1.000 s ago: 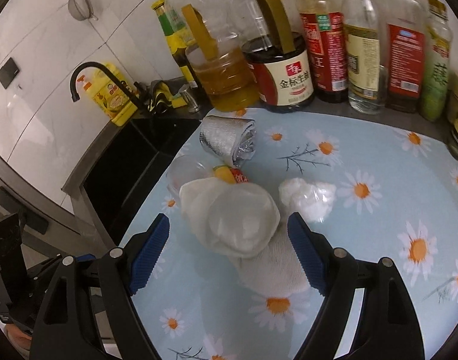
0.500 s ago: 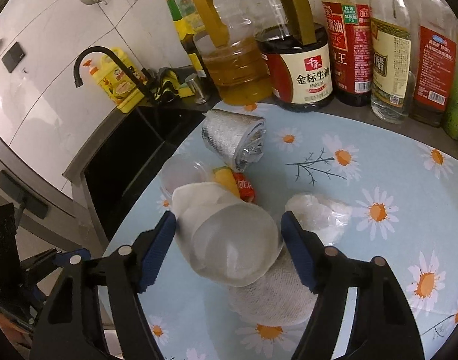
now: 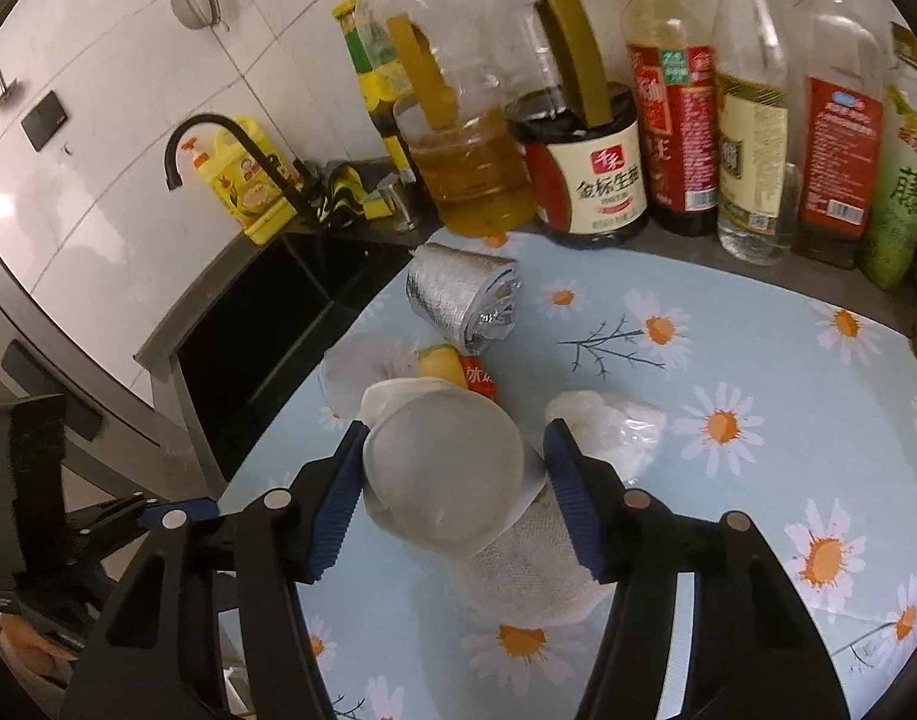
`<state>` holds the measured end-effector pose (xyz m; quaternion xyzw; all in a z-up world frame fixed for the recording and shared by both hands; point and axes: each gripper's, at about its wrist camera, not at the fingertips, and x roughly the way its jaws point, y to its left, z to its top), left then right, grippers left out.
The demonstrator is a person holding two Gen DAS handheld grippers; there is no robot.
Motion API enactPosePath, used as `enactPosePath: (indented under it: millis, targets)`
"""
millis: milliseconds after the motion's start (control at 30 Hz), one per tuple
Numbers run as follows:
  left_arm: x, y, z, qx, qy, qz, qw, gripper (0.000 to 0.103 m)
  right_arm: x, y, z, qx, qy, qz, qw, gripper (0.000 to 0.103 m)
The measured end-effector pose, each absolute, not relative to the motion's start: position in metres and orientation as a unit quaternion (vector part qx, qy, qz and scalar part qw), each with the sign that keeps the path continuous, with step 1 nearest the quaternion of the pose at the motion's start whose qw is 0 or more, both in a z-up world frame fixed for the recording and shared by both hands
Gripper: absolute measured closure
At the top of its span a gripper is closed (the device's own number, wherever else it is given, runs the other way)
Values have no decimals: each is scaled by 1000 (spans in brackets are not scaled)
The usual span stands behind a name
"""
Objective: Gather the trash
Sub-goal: 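Grasp the white crumpled tissue with the right gripper while the left gripper reaches the grey knit cloth, then close the left gripper on the grey knit cloth and lift it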
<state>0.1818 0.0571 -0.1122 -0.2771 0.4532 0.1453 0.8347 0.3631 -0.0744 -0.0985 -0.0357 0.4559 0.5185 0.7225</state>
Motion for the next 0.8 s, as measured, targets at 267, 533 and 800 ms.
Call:
enactPosePath:
  millis: [267,533,800]
  targets:
    - [207,47,-108,-255,461,117,842,7,369,-110,-78,-2,435,502,748,43]
    - [243,29,-106,-228,474,76,847,7,380,-155,-72,21,438,466,768,43]
    - [286,-1,-115,-194,497,35,845,7,394,-197,-68,61,439,437,783,43]
